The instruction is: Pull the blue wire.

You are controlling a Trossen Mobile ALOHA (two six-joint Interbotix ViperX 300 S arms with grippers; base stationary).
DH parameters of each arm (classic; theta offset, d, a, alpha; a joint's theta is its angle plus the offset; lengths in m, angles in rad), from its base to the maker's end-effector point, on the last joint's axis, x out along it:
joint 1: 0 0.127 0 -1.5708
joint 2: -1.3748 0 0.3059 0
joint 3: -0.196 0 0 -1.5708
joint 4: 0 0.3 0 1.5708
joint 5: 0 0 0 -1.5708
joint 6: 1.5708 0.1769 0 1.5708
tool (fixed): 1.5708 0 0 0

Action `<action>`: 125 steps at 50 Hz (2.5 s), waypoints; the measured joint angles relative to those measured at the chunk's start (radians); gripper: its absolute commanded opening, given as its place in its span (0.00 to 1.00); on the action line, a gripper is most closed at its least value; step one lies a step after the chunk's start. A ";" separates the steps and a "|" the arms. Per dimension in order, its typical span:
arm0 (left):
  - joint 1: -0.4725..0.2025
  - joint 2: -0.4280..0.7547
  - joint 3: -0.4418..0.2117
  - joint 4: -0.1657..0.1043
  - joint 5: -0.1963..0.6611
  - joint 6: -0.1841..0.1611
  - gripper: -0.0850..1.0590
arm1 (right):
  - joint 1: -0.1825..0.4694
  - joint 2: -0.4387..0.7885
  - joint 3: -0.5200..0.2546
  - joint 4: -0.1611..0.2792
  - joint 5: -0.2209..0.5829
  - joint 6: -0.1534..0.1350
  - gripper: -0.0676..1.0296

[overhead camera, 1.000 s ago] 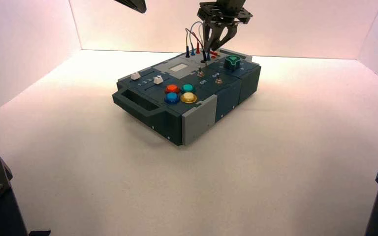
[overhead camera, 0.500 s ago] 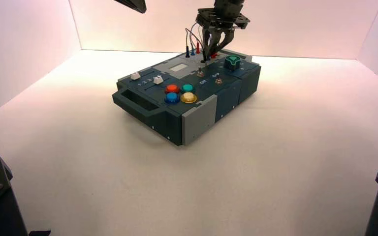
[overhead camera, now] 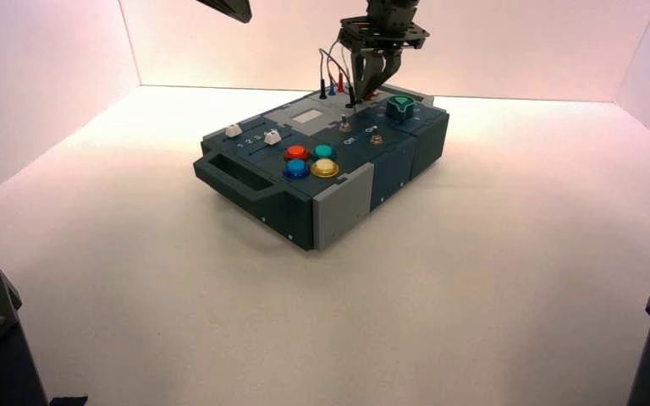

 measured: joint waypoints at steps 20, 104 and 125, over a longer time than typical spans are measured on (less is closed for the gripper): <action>0.000 -0.002 0.000 0.000 0.000 0.000 0.05 | -0.005 -0.002 -0.066 -0.006 0.081 0.000 0.04; 0.002 0.015 0.000 0.000 0.000 -0.002 0.05 | -0.005 -0.255 0.146 -0.006 0.189 0.011 0.37; 0.002 0.046 0.000 0.000 -0.021 0.000 0.05 | -0.012 -0.388 0.330 -0.035 0.063 0.009 0.37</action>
